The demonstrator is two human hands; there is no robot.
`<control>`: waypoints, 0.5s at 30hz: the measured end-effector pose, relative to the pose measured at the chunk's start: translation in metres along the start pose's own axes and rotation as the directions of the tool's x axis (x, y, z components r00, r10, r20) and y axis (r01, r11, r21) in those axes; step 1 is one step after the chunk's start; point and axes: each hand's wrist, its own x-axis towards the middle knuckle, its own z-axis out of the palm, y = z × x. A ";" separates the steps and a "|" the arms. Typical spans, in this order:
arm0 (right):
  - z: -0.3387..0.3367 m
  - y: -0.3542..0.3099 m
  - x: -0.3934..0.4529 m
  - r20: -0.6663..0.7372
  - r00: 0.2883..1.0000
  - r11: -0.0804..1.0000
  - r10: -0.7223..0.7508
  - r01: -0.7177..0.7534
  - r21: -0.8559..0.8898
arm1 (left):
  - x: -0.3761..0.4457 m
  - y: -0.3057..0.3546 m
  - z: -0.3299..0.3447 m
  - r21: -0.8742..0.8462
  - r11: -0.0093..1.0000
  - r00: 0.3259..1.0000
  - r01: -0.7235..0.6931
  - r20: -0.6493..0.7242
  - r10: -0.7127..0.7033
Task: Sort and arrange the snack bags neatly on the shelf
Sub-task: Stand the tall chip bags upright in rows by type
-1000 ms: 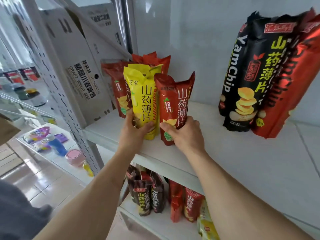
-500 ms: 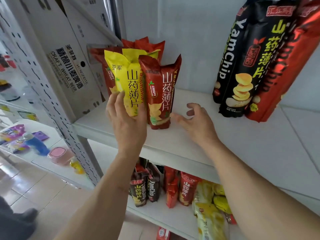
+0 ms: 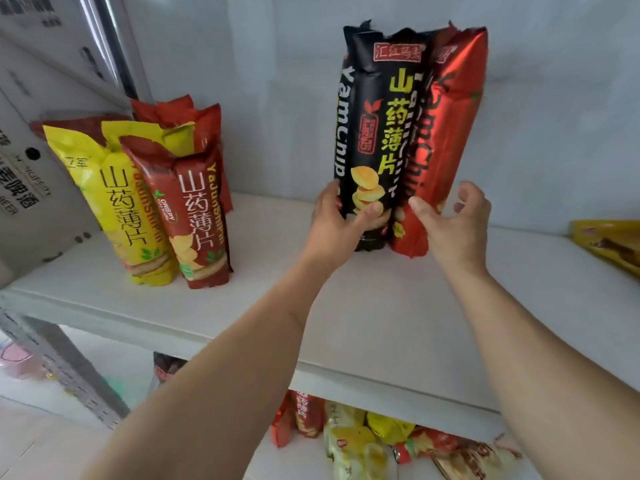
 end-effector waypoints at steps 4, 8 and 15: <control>0.009 0.012 0.025 0.191 0.981 0.985 -0.021 -0.012 0.170 | 0.028 -0.008 0.024 -0.150 0.988 0.999 0.047 -0.020 -0.050; 0.009 0.022 0.031 0.263 0.963 0.966 -0.051 -0.020 0.258 | 0.037 -0.016 0.030 -0.063 0.993 0.994 0.101 -0.027 -0.103; -0.008 0.028 0.021 0.385 0.922 0.956 -0.050 -0.068 0.287 | -0.002 -0.018 0.001 -0.158 0.983 0.992 0.097 -0.070 -0.109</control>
